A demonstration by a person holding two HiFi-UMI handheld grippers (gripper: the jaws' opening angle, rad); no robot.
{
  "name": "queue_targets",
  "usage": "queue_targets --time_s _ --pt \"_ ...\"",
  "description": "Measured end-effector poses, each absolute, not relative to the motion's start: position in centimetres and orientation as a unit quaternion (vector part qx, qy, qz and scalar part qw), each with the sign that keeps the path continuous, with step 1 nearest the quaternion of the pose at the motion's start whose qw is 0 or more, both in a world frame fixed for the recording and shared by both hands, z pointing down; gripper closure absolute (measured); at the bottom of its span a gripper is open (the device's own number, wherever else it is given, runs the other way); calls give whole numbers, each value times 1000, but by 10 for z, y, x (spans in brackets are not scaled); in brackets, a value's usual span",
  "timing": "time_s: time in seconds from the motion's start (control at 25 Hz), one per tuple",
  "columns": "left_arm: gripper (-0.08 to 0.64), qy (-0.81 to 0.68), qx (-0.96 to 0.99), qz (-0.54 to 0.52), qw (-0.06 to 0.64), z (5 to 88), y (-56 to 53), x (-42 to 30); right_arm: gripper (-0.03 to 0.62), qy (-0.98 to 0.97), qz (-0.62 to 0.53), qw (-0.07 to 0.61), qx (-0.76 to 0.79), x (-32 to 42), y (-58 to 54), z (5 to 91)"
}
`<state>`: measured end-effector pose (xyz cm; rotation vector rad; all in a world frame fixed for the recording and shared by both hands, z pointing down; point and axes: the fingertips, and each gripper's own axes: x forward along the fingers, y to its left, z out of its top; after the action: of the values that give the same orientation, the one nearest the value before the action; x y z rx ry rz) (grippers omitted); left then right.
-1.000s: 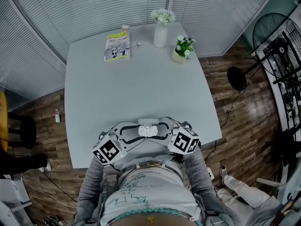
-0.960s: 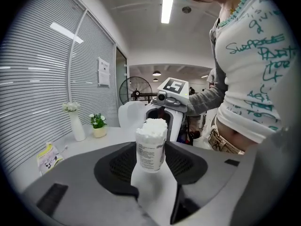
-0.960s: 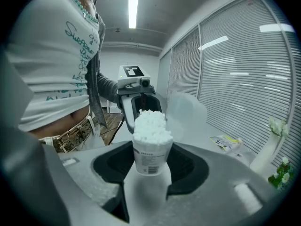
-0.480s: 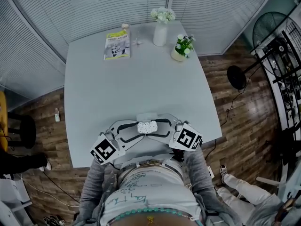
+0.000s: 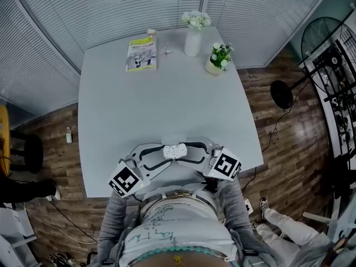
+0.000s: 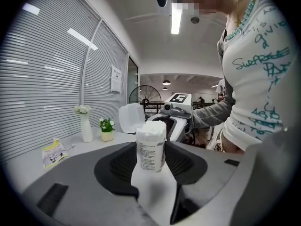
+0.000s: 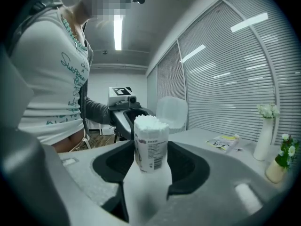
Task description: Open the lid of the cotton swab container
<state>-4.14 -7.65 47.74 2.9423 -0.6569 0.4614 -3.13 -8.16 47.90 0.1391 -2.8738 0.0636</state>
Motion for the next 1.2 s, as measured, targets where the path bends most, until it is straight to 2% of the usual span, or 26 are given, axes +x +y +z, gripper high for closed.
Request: queue_targets --time_s 1.2 --pt "376 -230 959 159 42 479 -76 -42 379 -988 5 151 36 -31 -81 487"
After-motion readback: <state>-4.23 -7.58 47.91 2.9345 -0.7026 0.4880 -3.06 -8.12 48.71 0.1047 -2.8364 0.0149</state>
